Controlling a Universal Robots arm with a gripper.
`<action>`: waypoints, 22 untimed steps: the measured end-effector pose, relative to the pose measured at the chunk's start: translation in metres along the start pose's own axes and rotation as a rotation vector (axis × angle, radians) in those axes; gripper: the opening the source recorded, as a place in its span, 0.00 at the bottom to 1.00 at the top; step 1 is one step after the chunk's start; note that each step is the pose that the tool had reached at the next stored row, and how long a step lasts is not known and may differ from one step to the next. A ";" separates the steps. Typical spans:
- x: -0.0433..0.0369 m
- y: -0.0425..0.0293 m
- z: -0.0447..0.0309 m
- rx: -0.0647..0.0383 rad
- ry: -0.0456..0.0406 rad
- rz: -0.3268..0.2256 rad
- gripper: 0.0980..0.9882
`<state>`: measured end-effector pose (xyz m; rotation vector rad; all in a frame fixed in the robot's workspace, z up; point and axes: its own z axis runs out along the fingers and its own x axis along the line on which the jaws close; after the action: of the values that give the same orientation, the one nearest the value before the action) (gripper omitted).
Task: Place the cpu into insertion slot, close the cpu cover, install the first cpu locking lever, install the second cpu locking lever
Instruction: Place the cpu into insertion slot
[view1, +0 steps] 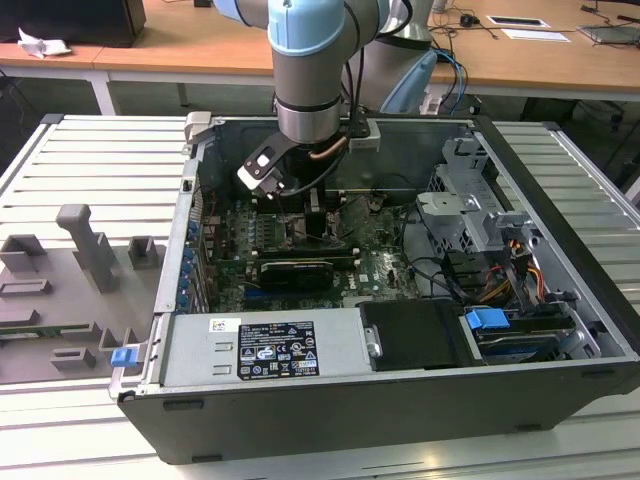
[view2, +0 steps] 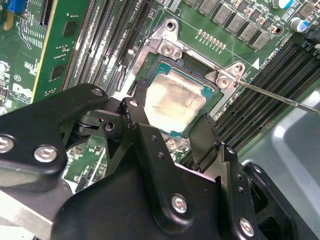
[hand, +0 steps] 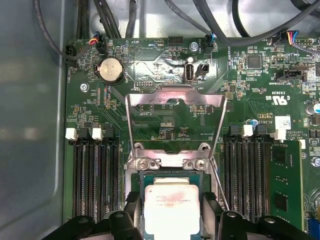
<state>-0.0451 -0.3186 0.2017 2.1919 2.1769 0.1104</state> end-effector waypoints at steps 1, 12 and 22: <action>0.0000 0.0000 -0.0003 0.000 0.0001 0.000 0.57; 0.0000 -0.0015 -0.0003 0.000 -0.0003 0.002 0.57; 0.0000 -0.0016 -0.0009 0.000 -0.0031 0.033 0.56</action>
<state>-0.0468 -0.3186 0.2025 2.2273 2.1391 0.1086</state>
